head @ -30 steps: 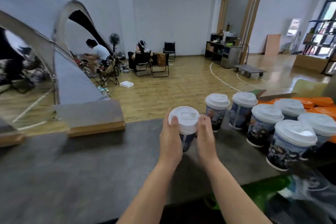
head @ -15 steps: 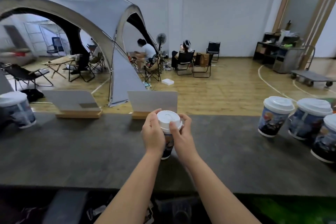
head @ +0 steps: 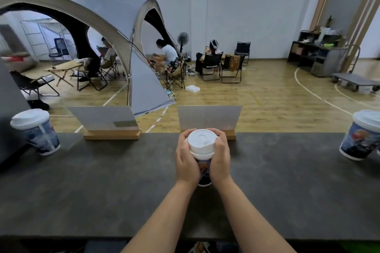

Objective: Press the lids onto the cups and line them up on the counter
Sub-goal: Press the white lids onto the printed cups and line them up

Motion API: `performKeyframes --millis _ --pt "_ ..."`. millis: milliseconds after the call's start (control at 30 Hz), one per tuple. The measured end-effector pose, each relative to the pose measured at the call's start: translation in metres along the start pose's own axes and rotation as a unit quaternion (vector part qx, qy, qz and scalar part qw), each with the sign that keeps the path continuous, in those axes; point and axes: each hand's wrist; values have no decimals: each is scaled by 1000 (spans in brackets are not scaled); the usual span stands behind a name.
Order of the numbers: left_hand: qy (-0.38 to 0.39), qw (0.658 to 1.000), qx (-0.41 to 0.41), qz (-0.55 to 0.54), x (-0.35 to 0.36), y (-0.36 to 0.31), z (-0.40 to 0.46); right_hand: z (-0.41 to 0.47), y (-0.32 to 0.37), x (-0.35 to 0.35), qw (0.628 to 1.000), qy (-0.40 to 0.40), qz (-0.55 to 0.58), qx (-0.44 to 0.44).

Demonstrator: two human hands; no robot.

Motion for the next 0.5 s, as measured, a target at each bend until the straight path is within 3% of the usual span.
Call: performKeyframes --millis 300,500 --pt "-21 998 55 -26 8 3 3 2 -13 -4 997 -18 -1 -69" --pt "-20 998 53 7 6 6 7 3 -13 -6 998 -1 -24 -61"
Point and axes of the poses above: each hand's wrist, its own z-axis towards the middle knuckle, its own x-axis out of the palm, y = z × x, and after that the axes turned 5 degrees about z, right-handed
